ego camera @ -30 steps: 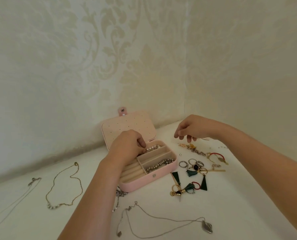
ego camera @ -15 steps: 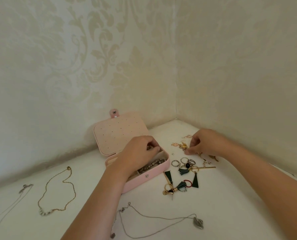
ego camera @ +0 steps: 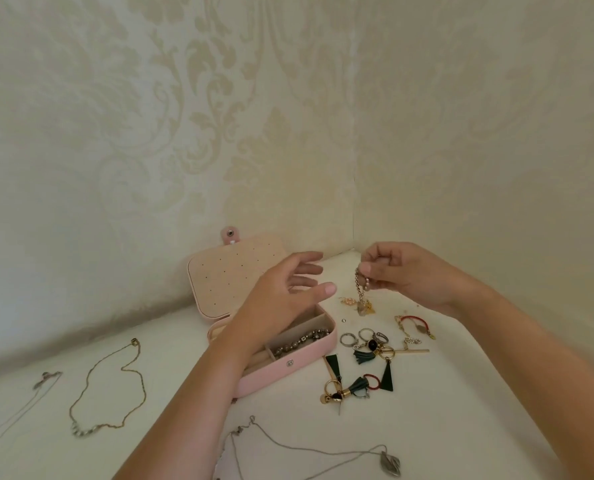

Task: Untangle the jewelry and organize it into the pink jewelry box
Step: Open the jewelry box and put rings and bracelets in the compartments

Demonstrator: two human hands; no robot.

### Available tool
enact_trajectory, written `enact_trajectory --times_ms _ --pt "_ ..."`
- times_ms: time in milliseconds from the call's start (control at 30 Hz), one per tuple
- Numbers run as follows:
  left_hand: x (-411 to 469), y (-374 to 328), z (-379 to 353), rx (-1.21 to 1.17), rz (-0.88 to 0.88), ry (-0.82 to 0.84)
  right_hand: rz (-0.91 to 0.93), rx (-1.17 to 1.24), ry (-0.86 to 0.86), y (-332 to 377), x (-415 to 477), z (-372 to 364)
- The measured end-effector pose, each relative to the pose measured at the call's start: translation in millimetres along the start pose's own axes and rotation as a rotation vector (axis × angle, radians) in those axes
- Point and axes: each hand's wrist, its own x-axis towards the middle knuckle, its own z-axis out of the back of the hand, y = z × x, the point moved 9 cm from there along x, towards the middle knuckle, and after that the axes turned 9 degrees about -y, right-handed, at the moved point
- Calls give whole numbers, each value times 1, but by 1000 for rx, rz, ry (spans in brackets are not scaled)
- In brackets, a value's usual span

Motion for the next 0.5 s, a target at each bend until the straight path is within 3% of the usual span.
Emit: enact_trajectory --times_ms 267,367,500 --pt "-5 -4 -3 -353 160 117 165 363 -50 40 -6 -30" --pt "-2 -1 12 -404 192 71 164 268 -172 33 -3 -24" --pt "4 3 38 -190 200 -133 85 18 -335 3 4 -23"
